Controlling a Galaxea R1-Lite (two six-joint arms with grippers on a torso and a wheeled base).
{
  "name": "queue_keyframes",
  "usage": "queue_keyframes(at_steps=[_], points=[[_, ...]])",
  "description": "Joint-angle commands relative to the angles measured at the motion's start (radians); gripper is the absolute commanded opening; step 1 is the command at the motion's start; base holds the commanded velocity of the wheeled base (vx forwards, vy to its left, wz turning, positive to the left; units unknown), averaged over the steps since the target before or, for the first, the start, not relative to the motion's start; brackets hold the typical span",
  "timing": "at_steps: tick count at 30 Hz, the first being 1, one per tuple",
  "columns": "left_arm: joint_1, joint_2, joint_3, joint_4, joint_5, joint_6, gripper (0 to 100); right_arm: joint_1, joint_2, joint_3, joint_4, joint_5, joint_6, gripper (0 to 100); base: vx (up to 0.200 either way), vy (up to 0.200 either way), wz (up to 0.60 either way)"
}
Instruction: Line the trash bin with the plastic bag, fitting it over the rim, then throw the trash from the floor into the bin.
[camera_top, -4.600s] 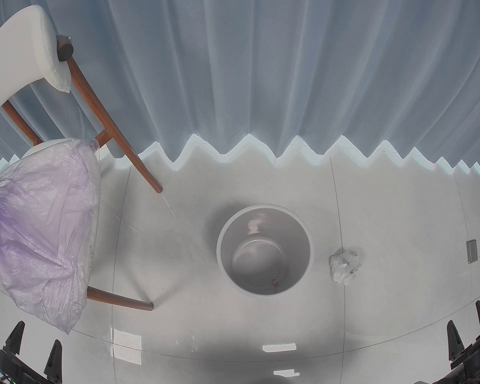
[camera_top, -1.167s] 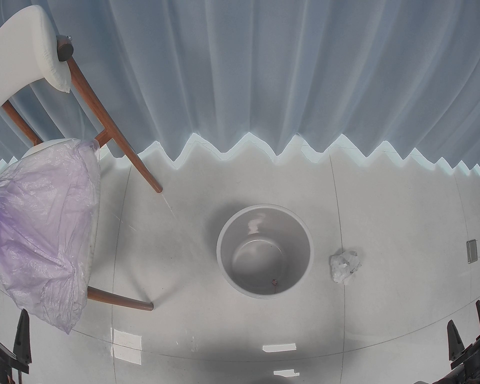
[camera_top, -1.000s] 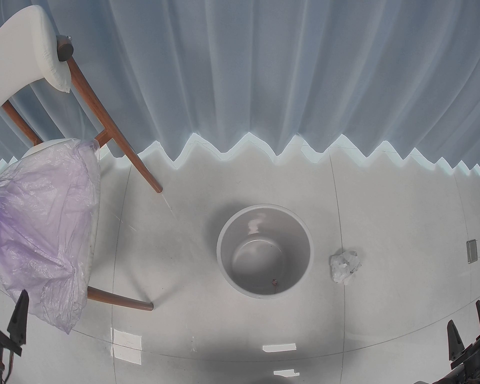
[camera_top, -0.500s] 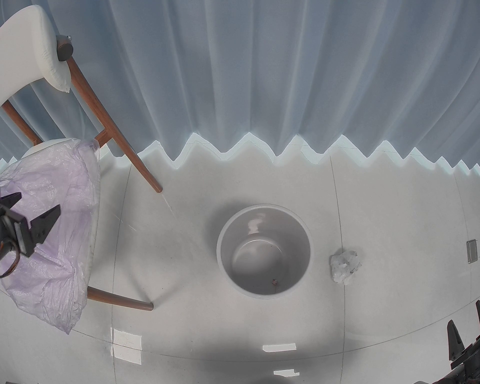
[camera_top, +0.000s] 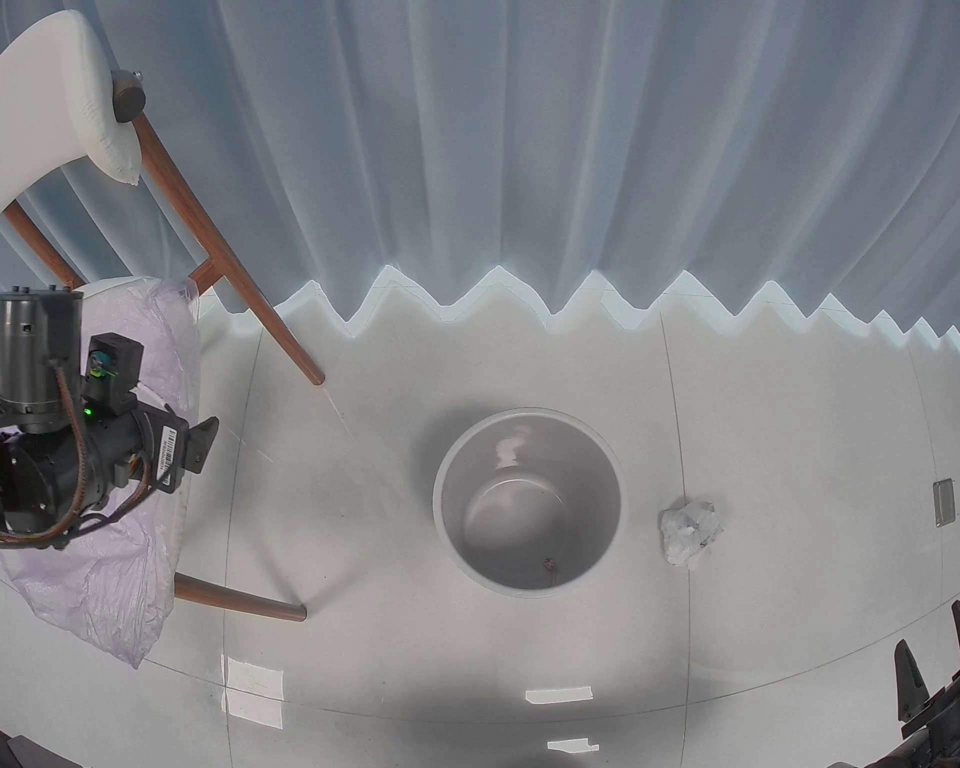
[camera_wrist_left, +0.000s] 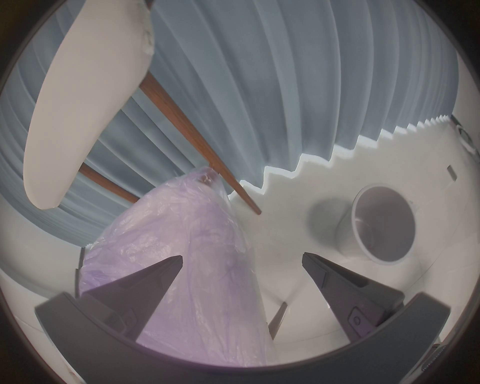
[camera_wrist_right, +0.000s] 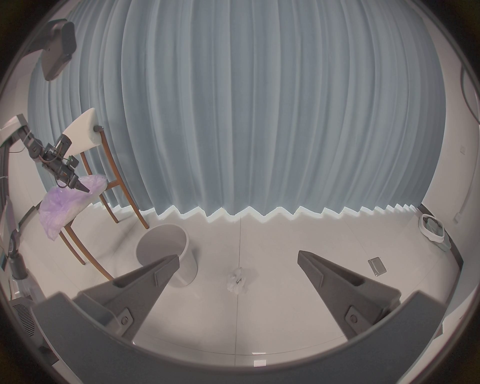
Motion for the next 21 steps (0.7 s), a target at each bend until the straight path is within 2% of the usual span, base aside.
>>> queue_keyframes(at_steps=[1,15,18,21], points=[[-0.023,0.092,0.003,-0.001,0.065,0.002,100,0.0,-0.015,0.018,-0.001,0.001,0.0,100,0.0,0.0,0.0],[0.02,0.202,0.016,-0.092,0.076,0.037,100,0.0,-0.015,0.018,-0.001,0.001,0.001,100,0.0,0.0,0.0],[0.052,0.216,0.014,-0.121,0.076,0.083,100,0.0,-0.015,0.018,-0.001,0.001,0.001,100,0.0,0.0,0.0],[0.098,0.234,0.022,-0.207,0.071,0.157,100,0.0,-0.015,0.018,-0.001,0.001,0.001,100,0.0,0.0,0.0]])
